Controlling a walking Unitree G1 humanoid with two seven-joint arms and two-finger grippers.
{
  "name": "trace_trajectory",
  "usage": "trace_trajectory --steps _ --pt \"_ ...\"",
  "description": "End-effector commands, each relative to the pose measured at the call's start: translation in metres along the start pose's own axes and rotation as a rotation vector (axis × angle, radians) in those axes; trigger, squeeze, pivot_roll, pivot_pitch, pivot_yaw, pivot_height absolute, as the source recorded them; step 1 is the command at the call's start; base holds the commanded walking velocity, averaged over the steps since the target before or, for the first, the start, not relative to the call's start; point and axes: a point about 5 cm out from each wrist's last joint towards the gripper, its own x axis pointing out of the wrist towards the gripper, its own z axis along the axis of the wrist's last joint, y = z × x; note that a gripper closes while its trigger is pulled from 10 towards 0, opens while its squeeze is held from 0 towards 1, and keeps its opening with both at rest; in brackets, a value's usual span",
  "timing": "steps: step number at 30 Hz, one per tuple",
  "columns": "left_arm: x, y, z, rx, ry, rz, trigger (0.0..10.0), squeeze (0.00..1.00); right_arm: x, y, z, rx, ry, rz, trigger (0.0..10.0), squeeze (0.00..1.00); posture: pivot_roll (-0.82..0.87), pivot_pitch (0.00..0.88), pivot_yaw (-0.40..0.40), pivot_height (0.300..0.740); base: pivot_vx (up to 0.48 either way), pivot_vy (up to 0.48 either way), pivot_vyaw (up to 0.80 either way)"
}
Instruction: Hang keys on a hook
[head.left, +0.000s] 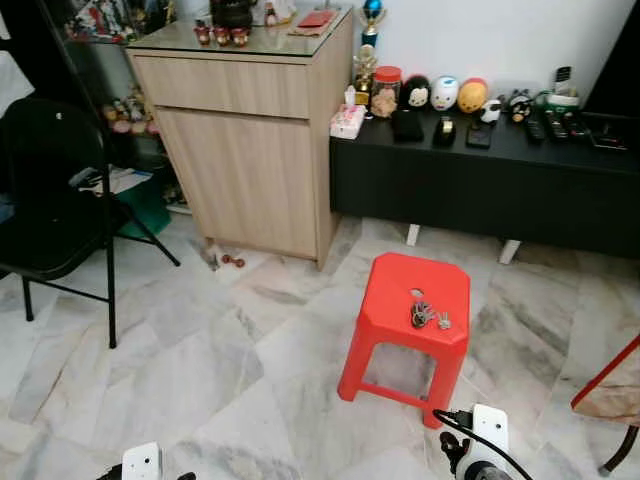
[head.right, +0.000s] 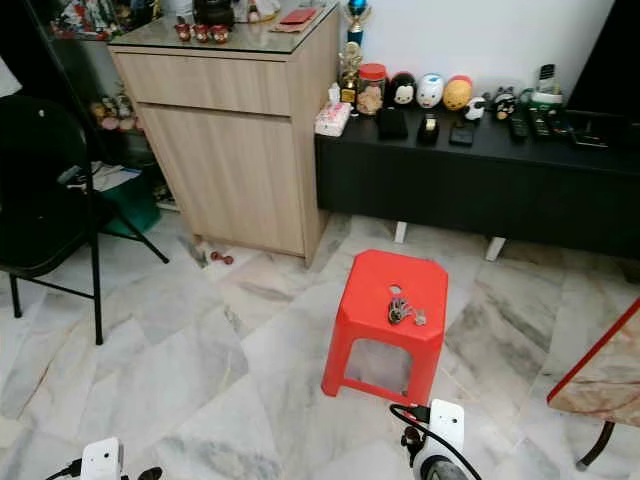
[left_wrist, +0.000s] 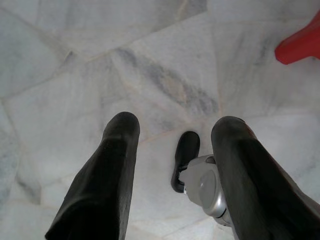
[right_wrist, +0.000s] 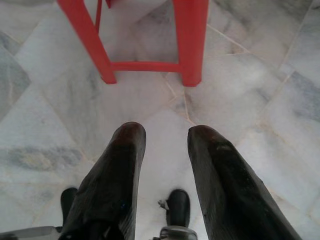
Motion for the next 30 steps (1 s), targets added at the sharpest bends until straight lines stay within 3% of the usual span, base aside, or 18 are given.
trace_trajectory --steps 1,8,18,30 --pt "-0.003 0.004 -0.006 0.01 0.006 0.004 10.0 0.0 0.0 -0.002 0.0 -0.024 0.002 -0.006 10.0 0.0 0.11 0.0 0.006 0.74 0.0 0.0 0.0" --pt "-0.005 0.006 -0.012 0.011 0.015 0.003 10.0 0.0 -0.001 -0.009 0.002 -0.037 -0.014 -0.004 10.0 0.0 0.11 0.0 0.007 0.74 0.0 0.0 0.55" --pt "-0.001 0.004 -0.003 0.01 0.012 0.005 10.0 0.0 -0.003 -0.012 -0.006 -0.02 0.001 -0.005 10.0 0.0 0.11 0.0 -0.002 0.74 0.0 0.0 0.0" --pt "-0.004 0.005 -0.013 0.007 0.031 0.01 10.0 0.0 -0.003 -0.012 -0.004 -0.046 0.008 0.008 10.0 0.0 0.11 0.0 -0.006 0.74 0.15 0.0 0.0"
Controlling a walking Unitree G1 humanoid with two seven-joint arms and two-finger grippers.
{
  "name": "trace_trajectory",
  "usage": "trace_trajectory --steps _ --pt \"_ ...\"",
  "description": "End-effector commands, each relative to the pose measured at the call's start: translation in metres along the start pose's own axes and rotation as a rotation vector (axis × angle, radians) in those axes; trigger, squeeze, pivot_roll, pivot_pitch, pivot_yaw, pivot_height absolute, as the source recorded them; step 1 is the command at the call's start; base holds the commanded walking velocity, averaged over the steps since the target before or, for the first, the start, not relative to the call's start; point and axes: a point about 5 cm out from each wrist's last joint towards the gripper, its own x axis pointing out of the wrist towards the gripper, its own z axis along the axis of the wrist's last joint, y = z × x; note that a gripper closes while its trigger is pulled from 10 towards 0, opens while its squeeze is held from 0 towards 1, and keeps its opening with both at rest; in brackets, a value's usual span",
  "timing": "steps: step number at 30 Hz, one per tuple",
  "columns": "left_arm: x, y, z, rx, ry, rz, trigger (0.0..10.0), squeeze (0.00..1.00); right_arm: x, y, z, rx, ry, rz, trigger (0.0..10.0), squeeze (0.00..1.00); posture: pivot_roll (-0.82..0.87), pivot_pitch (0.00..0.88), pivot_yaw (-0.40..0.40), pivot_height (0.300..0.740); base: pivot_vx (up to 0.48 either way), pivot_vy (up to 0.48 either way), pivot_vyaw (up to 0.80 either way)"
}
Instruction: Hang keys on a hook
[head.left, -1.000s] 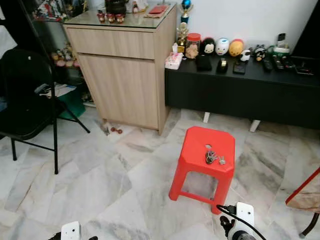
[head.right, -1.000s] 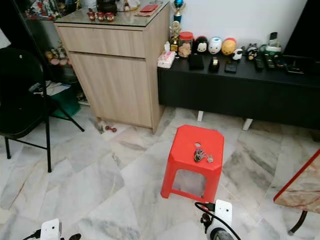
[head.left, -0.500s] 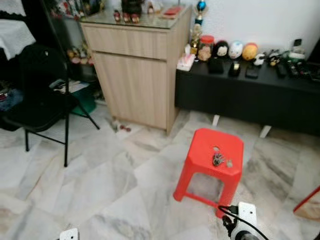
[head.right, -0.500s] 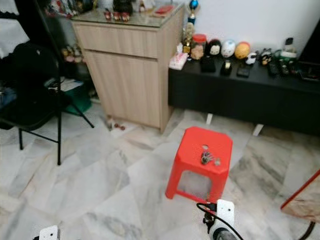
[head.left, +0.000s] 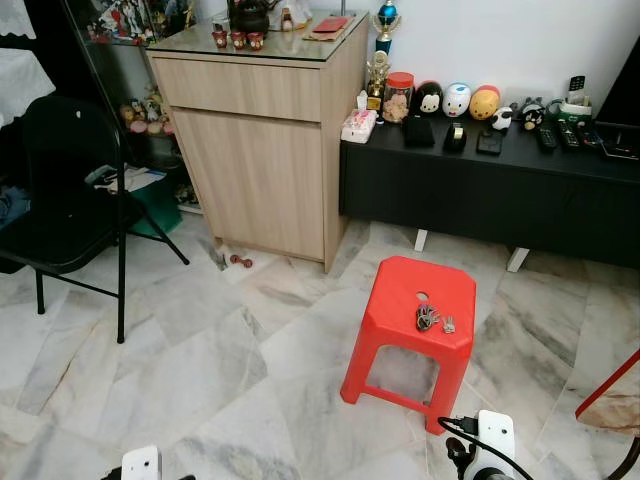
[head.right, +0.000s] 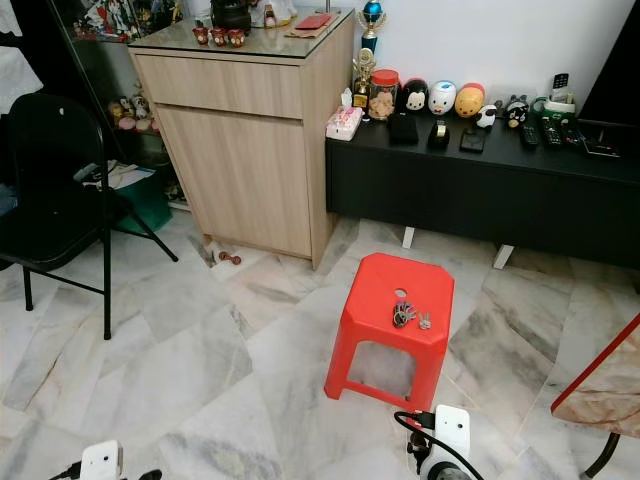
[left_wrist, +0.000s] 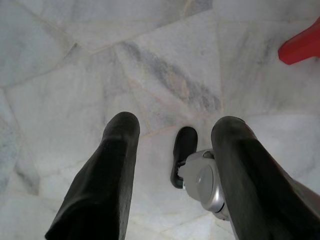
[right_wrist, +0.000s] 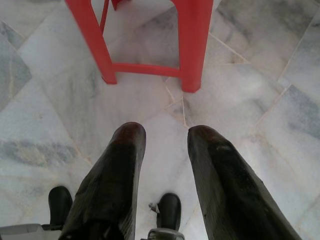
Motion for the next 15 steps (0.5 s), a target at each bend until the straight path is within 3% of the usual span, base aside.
trace_trajectory --steps 1,6,9,12,15 --pt "-0.001 0.001 -0.002 0.004 0.014 0.002 10.0 0.0 0.0 -0.001 0.0 -0.019 0.007 0.007 10.0 0.0 0.11 0.0 -0.006 0.74 0.259 0.0 0.0" --pt "0.0 -0.001 -0.003 -0.007 0.013 0.007 10.0 0.0 -0.002 -0.007 -0.003 -0.046 0.018 0.01 10.0 0.0 0.12 0.0 -0.015 0.74 0.269 0.0 0.0" --pt "0.0 -0.001 -0.003 -0.012 0.011 0.011 10.0 0.0 -0.002 -0.008 -0.003 -0.053 0.019 0.007 10.0 0.0 0.12 0.0 -0.015 0.74 0.274 0.0 0.56" --pt "-0.002 0.007 -0.004 -0.015 0.015 0.021 10.0 0.0 -0.003 -0.024 0.004 -0.018 0.009 -0.019 10.0 0.0 0.12 0.0 -0.014 0.74 0.28 0.0 0.0" --pt "-0.003 0.009 -0.004 -0.016 0.015 0.024 10.0 0.0 -0.004 -0.026 0.005 -0.009 0.007 -0.021 10.0 0.0 0.12 0.0 -0.014 0.74 0.285 0.0 0.0"
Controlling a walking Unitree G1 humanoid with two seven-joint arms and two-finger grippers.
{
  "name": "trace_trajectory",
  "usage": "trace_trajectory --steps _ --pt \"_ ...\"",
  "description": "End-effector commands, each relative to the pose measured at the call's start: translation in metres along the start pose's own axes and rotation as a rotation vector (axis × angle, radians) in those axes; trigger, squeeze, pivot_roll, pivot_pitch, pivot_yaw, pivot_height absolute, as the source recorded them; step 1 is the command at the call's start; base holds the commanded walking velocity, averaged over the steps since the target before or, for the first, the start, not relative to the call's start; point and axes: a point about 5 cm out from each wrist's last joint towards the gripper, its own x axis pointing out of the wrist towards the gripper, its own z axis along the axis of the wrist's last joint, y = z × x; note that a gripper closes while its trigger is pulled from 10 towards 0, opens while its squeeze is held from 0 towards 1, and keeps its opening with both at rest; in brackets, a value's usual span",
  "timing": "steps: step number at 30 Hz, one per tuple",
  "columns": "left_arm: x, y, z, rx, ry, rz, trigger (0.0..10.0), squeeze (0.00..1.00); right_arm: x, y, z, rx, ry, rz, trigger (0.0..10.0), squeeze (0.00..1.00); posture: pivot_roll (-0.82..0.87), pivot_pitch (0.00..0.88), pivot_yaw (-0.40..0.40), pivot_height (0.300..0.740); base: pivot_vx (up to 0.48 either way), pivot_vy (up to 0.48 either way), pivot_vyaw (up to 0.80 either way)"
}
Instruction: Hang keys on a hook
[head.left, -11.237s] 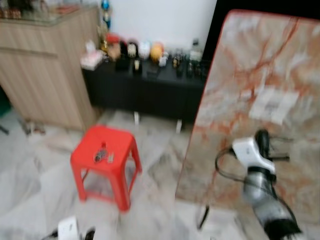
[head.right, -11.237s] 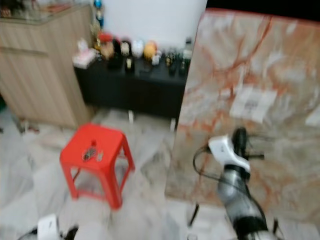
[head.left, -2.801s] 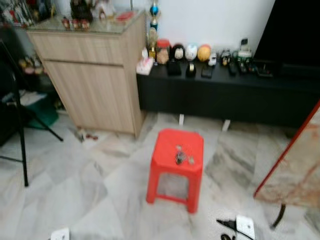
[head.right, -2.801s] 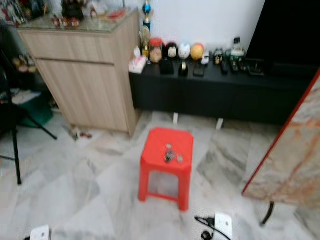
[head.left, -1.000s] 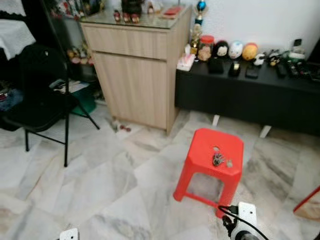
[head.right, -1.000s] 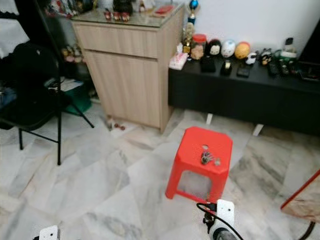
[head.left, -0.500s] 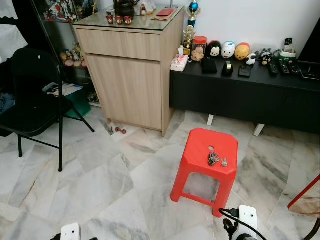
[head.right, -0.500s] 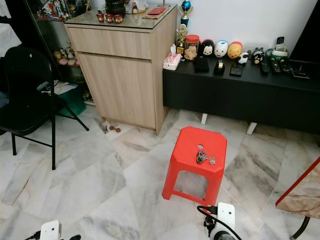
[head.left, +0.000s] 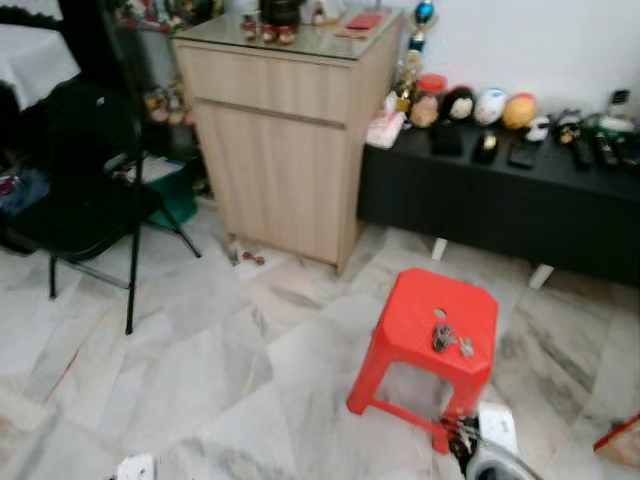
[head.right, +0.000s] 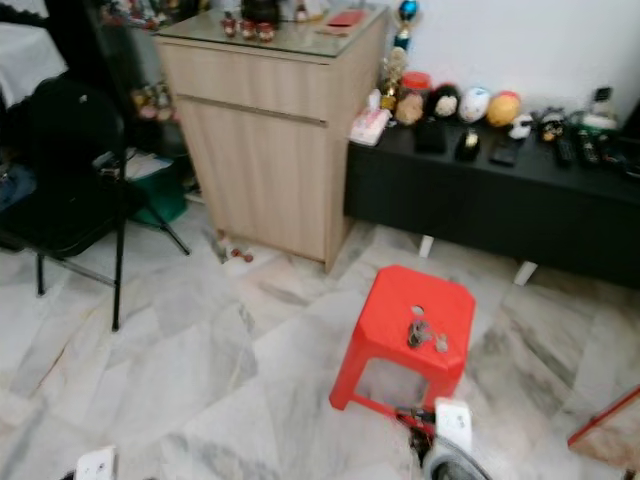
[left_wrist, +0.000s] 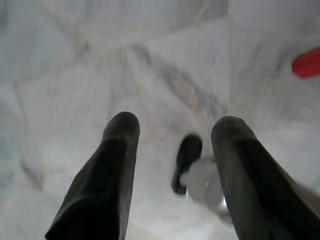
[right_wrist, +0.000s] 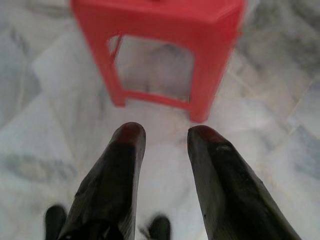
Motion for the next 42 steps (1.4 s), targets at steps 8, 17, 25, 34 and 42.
trace_trajectory --steps 8,17,25,34,42 --pt "0.0 -0.002 -0.003 -0.016 0.012 -0.016 10.0 0.0 0.001 0.013 -0.008 0.013 0.013 0.008 10.0 0.0 0.12 0.0 -0.014 0.74 0.288 0.0 0.0" --pt "0.0 -0.002 0.0 -0.012 0.005 -0.019 10.0 0.0 0.002 0.027 -0.012 -0.024 0.022 0.023 10.0 0.0 0.12 0.0 -0.012 0.74 0.288 0.0 0.0" --pt "0.001 -0.006 -0.002 -0.012 0.011 -0.026 10.0 0.0 0.002 0.033 -0.014 -0.035 0.022 0.017 10.0 0.0 0.12 0.0 -0.014 0.74 0.286 0.0 0.0" --pt "0.001 -0.007 -0.001 -0.006 0.01 -0.027 10.0 0.0 0.006 0.048 -0.001 -0.041 -0.006 0.027 10.0 0.0 0.11 0.0 -0.011 0.74 0.278 0.0 0.0" --pt "0.001 -0.006 0.0 0.007 0.012 -0.02 10.0 0.0 0.006 0.041 0.004 -0.022 -0.045 0.037 10.0 0.0 0.1 0.0 -0.004 0.74 0.0 0.0 0.0"
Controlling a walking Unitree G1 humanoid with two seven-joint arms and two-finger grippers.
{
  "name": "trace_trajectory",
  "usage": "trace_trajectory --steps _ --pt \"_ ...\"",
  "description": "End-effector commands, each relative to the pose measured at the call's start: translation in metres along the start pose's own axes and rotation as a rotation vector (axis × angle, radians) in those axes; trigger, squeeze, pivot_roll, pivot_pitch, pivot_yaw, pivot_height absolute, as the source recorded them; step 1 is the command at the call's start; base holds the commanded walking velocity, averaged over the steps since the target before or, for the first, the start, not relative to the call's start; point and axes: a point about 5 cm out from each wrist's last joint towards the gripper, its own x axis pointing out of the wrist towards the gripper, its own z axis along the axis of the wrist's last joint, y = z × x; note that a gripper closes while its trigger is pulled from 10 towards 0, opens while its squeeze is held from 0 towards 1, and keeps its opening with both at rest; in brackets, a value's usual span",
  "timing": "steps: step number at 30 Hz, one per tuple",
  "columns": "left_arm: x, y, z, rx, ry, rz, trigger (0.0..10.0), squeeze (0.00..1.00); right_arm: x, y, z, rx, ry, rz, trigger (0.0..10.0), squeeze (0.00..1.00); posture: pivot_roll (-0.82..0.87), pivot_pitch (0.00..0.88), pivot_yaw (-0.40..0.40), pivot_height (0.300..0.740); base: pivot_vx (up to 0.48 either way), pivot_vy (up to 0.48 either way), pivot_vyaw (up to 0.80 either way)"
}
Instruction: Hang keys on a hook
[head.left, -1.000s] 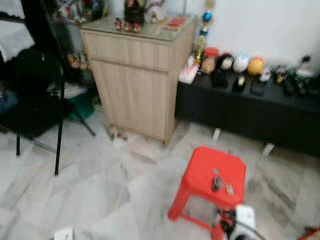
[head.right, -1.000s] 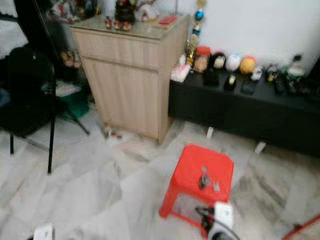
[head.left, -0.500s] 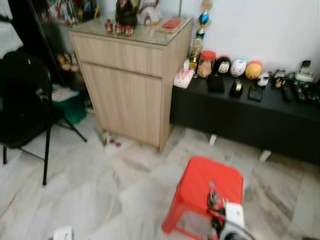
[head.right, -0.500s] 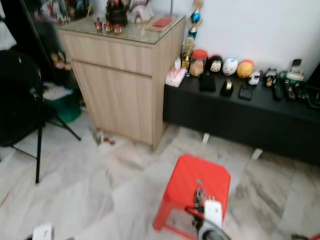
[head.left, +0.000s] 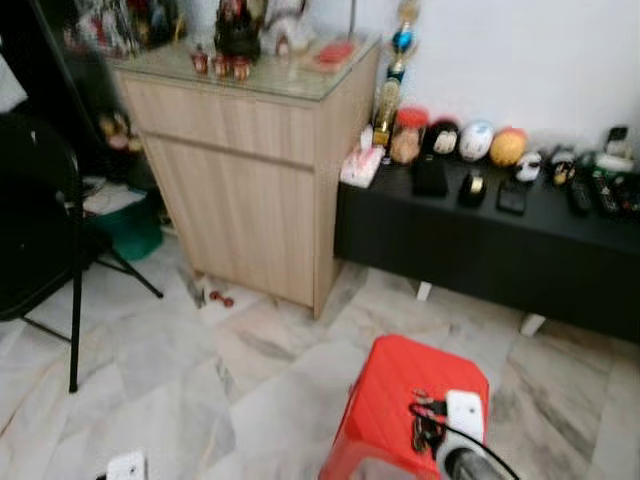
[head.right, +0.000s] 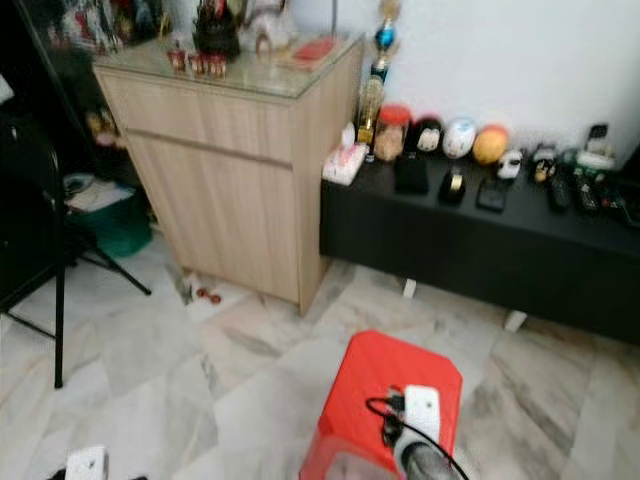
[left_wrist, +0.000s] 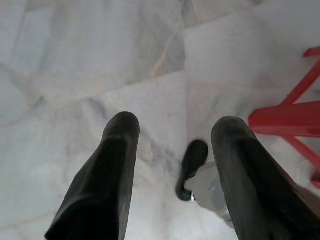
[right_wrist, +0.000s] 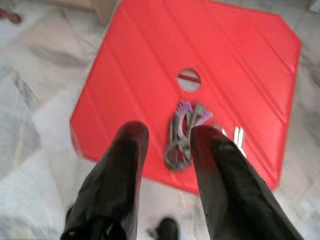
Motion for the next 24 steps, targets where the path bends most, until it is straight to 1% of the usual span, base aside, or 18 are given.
trace_trajectory --steps 1,7,14,20,21,23,24 --pt "0.0 -0.003 -0.004 0.005 0.023 -0.011 10.0 0.0 -0.003 -0.012 -0.004 0.024 -0.01 -0.019 10.0 0.0 0.1 0.0 -0.004 0.74 0.0 0.0 0.0" --pt "0.0 -0.003 -0.003 0.018 0.027 -0.017 10.0 0.0 -0.004 -0.011 -0.007 0.027 -0.023 0.015 10.0 0.0 0.09 0.0 0.003 0.74 0.0 0.0 0.0" --pt "0.0 -0.002 -0.003 0.015 0.026 -0.013 10.0 0.0 -0.003 -0.009 -0.002 0.017 -0.039 0.014 10.0 0.0 0.1 0.0 -0.005 0.74 0.0 0.0 0.0" --pt "0.0 -0.002 -0.004 0.014 0.027 -0.008 10.0 0.0 -0.003 -0.016 0.003 0.022 -0.058 0.006 10.0 0.0 0.11 0.0 -0.008 0.74 0.0 0.0 0.0" --pt "0.0 -0.001 -0.004 0.013 0.027 -0.007 10.0 0.0 -0.003 -0.019 0.008 0.007 -0.084 0.009 10.0 0.0 0.11 0.0 -0.01 0.74 0.0 0.0 0.0" --pt "0.0 -0.001 -0.004 0.014 0.027 -0.006 10.0 0.0 -0.003 -0.022 0.014 0.029 -0.125 -0.002 10.0 0.0 0.11 0.0 -0.01 0.74 0.0 0.0 0.0" --pt "-0.001 -0.001 -0.005 0.015 0.027 -0.005 10.0 0.0 -0.004 -0.026 0.021 0.05 -0.165 -0.011 10.0 0.0 0.11 0.0 -0.009 0.74 0.0 0.0 0.0"
